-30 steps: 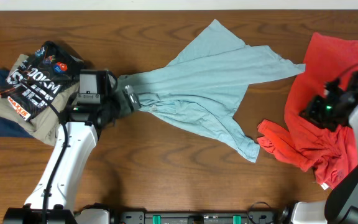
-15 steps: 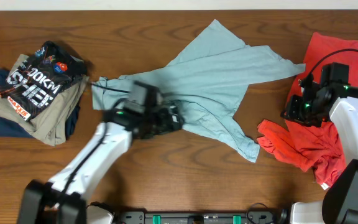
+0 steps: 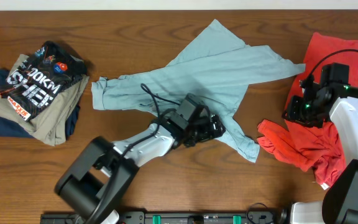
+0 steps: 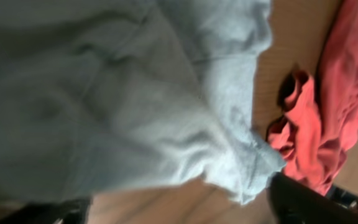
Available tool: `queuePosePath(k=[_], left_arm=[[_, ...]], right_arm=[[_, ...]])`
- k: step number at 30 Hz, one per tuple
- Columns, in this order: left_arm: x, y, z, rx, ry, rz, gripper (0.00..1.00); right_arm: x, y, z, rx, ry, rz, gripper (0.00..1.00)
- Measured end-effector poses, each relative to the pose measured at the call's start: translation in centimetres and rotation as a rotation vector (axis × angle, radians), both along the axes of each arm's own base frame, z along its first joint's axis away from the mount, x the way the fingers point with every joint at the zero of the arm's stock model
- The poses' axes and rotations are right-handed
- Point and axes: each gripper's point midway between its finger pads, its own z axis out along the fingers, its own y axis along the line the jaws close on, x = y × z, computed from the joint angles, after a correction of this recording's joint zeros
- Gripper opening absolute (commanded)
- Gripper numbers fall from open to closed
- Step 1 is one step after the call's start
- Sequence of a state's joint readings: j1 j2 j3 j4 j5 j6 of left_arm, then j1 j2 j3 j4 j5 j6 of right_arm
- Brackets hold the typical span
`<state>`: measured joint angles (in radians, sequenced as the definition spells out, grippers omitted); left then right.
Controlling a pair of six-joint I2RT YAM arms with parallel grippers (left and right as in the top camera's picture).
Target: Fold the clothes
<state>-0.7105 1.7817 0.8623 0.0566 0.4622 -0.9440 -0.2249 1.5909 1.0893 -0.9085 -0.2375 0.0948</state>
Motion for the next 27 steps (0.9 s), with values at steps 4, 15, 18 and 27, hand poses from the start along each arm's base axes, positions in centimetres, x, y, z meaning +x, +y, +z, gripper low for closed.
queuePosePath(k=[4, 15, 18, 27], left_arm=[[0.3, 0.5, -1.5, 0.046, 0.014, 0.047, 0.06], [-2.5, 9.8, -2.9, 0.329, 0.261, 0.109, 0.06], [-3.3, 16.0, -2.9, 0.459, 0.348, 0.166, 0.06], [-3.3, 31.4, -0.4, 0.606, 0.416, 0.494, 0.06]], right_arm=[[0.0, -0.1, 0.0, -0.003, 0.0, 0.0, 0.29], [-0.5, -2.5, -0.4, -0.14, 0.039, -0.06, 0.34], [-0.8, -3.2, -0.5, -0.176, 0.056, -0.088, 0.32], [-0.7, -2.3, -0.4, -0.124, 0.048, -0.076, 0.18]])
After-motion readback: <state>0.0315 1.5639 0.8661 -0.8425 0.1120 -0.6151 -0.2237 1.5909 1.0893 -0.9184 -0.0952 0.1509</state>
